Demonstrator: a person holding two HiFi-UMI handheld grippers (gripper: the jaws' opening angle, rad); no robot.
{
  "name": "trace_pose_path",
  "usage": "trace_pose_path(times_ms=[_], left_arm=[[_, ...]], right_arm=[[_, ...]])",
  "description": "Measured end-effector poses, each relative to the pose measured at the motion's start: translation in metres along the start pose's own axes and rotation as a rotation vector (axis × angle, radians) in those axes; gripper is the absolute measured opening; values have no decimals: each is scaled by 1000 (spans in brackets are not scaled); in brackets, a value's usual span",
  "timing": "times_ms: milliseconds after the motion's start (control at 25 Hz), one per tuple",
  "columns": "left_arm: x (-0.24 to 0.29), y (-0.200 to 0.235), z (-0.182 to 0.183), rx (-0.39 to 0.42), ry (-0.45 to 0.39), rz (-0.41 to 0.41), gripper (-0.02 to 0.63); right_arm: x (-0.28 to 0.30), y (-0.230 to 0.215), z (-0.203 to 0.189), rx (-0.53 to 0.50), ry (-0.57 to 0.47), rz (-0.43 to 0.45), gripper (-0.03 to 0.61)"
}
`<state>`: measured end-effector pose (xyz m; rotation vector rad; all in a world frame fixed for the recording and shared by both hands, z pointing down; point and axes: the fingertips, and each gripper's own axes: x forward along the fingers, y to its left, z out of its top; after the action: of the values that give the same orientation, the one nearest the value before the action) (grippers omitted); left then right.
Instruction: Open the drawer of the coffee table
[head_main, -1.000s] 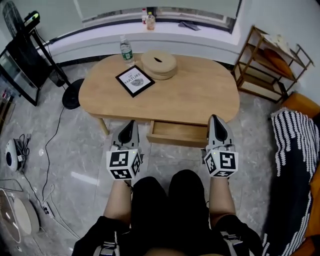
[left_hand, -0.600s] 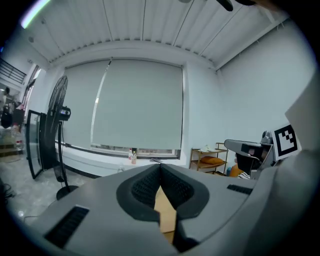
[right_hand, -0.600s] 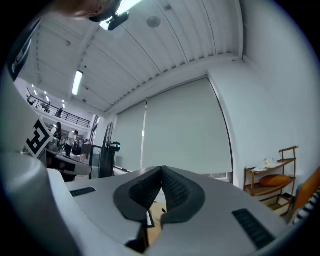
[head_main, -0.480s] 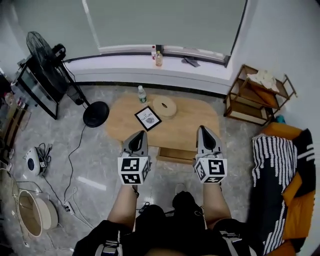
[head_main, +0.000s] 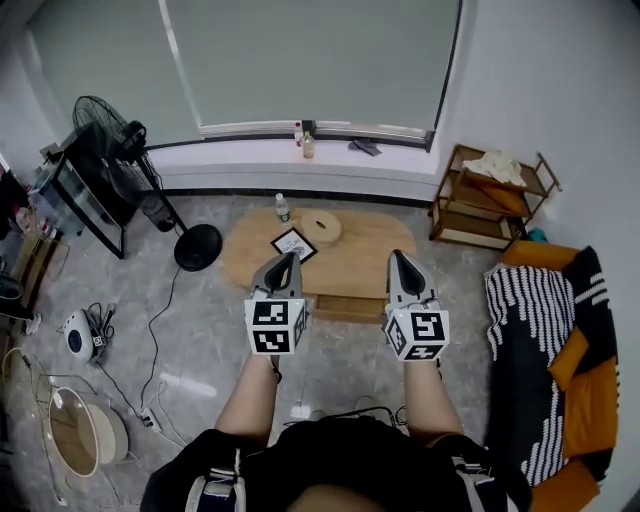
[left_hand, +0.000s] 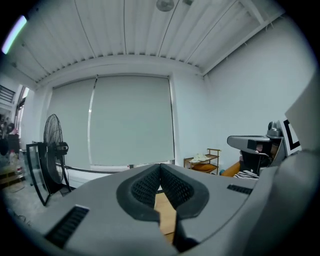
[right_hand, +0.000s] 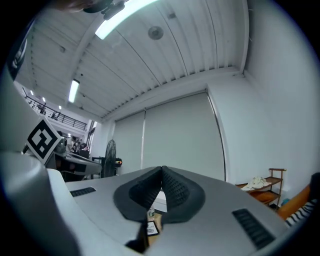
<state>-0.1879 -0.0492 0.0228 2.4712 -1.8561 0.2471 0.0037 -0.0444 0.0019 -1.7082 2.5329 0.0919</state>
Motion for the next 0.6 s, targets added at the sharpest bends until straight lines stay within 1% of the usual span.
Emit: trace_pose_path(times_ms=[120,280,440,600], left_arm=[[-2,-25,10,23,-22,-3,20],[-9,-48,21,29,-33,-4,20],[-14,-58,27,36,-49,-5,20],[-12,-61,31,2,-63,-30,20]], right_arm=[[-13,-11,9,-19,-2,12,12],[-31,-25,20,-7,-23,5,13],[-42,-29,24,-7,-40,11,14],[-42,-31,24,-6,-39,13,14]])
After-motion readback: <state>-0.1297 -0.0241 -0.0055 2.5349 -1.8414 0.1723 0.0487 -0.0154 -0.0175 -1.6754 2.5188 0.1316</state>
